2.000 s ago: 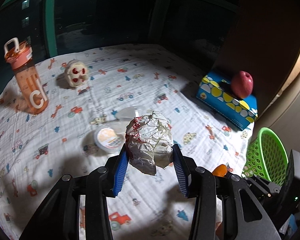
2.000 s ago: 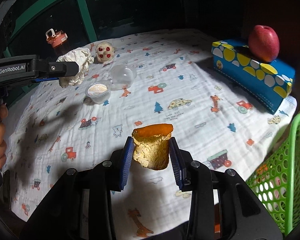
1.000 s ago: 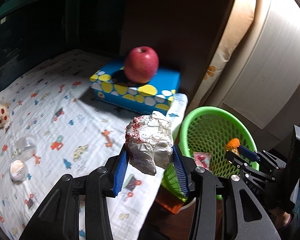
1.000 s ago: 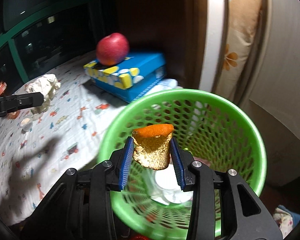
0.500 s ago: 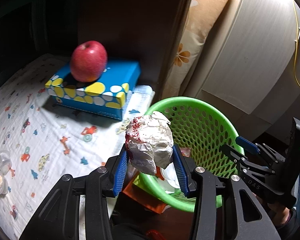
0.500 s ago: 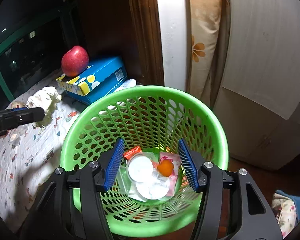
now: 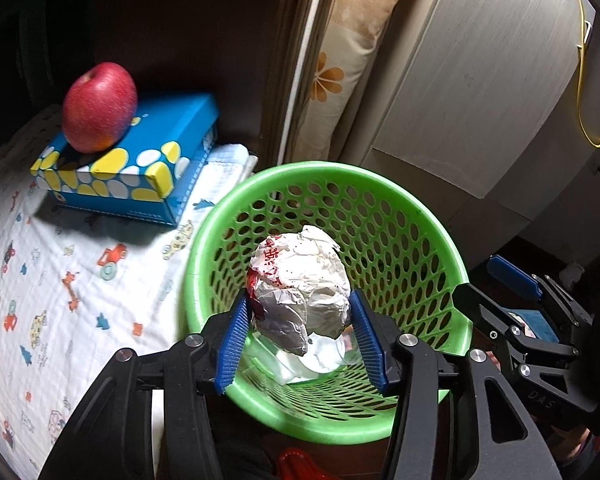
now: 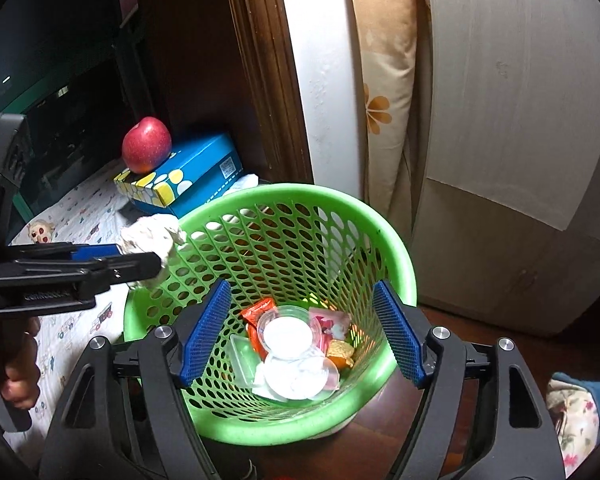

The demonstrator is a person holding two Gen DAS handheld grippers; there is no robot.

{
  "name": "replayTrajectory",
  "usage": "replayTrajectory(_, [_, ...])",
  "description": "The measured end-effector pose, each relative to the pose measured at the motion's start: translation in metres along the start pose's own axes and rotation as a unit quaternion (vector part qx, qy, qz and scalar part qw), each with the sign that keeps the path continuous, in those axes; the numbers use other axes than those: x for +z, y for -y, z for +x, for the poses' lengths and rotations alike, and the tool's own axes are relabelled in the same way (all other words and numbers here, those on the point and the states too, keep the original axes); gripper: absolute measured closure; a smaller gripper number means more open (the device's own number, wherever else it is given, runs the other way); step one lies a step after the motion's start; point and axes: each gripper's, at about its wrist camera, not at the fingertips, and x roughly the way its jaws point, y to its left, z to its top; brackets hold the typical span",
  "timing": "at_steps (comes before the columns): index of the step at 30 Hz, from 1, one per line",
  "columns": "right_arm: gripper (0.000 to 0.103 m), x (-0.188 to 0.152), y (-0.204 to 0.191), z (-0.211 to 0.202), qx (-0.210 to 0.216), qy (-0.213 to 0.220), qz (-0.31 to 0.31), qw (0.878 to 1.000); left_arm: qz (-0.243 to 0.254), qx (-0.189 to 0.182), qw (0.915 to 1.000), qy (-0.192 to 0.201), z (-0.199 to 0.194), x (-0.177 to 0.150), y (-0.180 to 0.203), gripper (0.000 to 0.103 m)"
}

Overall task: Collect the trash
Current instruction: 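Open both grippers to drop the foil ball and cake into the basket, then move both open grippers back over the table toward the round food tub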

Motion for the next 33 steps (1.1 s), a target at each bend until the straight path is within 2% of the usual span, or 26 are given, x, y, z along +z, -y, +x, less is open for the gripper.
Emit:
replayTrajectory(2, [0.029, -0.001, 0.002, -0.002, -0.002, 0.002, 0.002, 1.0, 0.0, 0.0, 1.0, -0.005, 0.003, -0.001, 0.003, 0.041])
replayTrajectory(7, [0.028, -0.003, 0.006, -0.007, -0.002, 0.002, 0.01, 1.0, 0.001, -0.005, 1.0, -0.005, 0.002, -0.004, 0.004, 0.039])
replayTrajectory(9, [0.027, -0.004, 0.005, -0.008, 0.0, 0.003, 0.011, 1.0, 0.0, 0.005, 1.0, 0.0, -0.003, -0.006, 0.002, 0.027])
replayTrajectory(10, [0.027, -0.005, 0.004, -0.009, 0.001, 0.003, 0.011, 1.0, -0.001, 0.011, 0.9999, 0.003, -0.006, -0.008, 0.001, 0.026])
replayTrajectory(15, [0.024, -0.006, -0.006, -0.012, 0.011, 0.004, 0.006, 1.0, -0.018, 0.029, 0.9993, 0.015, -0.022, -0.014, -0.02, 0.023])
replayTrajectory(23, [0.021, -0.003, -0.039, -0.01, 0.04, 0.004, -0.013, 0.999, -0.049, 0.078, 0.995, 0.038, -0.056, -0.032, -0.064, 0.022])
replayTrajectory(33, [0.018, 0.007, -0.096, -0.001, 0.084, 0.005, -0.047, 0.995, -0.12, 0.144, 0.9804, 0.061, -0.104, -0.063, -0.141, 0.02])
